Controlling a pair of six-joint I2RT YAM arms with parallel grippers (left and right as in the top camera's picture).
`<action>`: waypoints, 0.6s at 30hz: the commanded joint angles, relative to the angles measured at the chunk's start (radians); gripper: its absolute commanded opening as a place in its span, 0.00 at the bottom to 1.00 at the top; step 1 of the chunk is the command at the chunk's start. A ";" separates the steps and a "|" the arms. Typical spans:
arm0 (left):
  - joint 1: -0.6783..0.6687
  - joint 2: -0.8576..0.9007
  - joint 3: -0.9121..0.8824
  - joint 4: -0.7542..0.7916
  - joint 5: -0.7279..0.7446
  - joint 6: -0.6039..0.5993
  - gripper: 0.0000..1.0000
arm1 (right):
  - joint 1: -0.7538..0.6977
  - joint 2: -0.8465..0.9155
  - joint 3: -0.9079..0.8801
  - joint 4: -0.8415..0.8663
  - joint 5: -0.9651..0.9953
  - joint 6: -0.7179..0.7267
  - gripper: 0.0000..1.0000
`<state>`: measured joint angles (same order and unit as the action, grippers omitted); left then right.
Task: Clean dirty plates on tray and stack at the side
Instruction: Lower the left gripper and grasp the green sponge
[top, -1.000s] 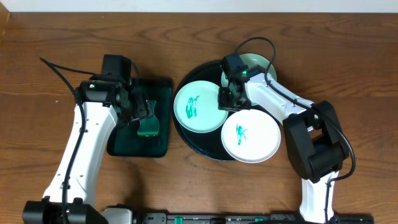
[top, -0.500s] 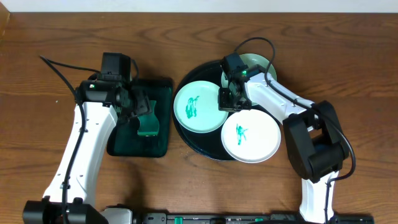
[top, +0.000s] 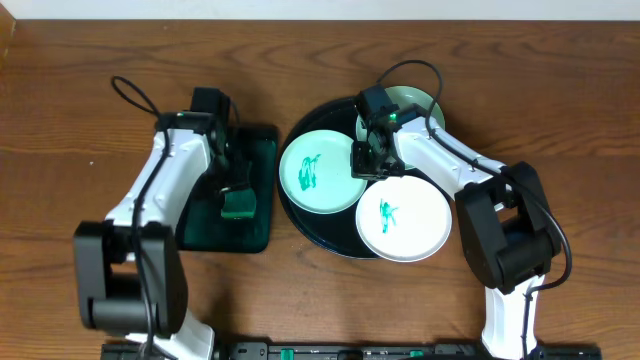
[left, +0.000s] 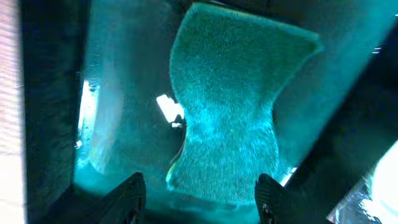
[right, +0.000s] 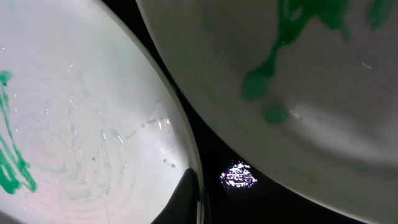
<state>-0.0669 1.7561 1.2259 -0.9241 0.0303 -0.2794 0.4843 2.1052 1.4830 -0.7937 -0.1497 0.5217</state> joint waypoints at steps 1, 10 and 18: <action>0.005 0.053 0.018 0.013 0.034 0.034 0.57 | 0.021 0.026 -0.008 -0.024 -0.042 -0.023 0.01; 0.005 0.157 0.017 0.094 0.101 0.077 0.57 | 0.021 0.026 -0.008 -0.037 -0.043 -0.023 0.01; 0.005 0.188 0.016 0.188 0.086 0.077 0.44 | 0.021 0.026 -0.008 -0.056 -0.042 -0.026 0.01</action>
<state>-0.0669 1.9255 1.2259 -0.7723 0.1177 -0.2180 0.4847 2.1052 1.4857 -0.8230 -0.1638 0.5217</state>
